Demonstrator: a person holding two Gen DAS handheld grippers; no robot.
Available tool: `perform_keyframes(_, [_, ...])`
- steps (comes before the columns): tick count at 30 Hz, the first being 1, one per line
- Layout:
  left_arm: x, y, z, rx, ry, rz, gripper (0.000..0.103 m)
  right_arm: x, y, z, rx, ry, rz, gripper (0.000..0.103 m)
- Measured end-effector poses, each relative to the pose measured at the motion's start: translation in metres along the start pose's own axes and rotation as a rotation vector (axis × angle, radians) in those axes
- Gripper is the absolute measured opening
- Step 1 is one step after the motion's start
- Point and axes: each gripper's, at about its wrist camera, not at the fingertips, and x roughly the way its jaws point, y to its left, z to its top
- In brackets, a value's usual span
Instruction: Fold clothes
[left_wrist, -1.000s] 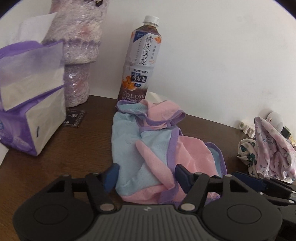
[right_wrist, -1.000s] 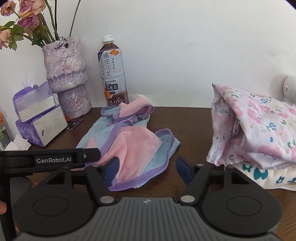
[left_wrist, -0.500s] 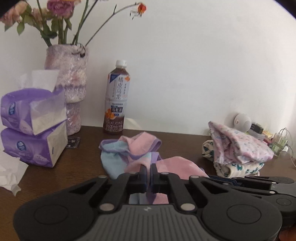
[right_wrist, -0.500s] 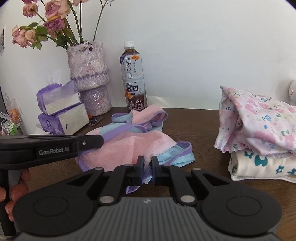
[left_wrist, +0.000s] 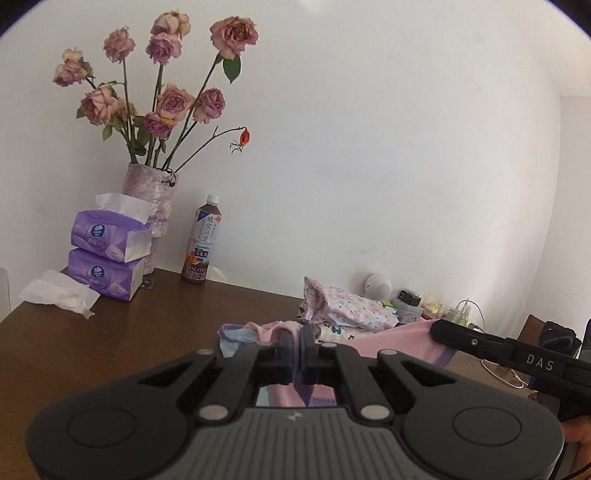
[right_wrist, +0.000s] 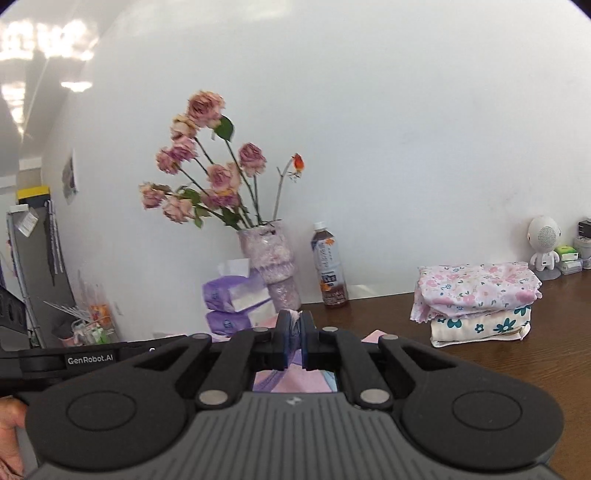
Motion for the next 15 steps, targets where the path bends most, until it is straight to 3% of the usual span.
perform_keyframes(5, [-0.078, -0.022, -0.019, 0.052, 0.006, -0.025, 0.003, -0.076, 0.029, -0.010, -0.018, 0.011, 0.085, 0.005])
perform_keyframes(15, [-0.159, -0.046, -0.097, 0.081, 0.135, -0.047, 0.004, -0.180, 0.067, -0.086, 0.039, 0.085, 0.141, 0.005])
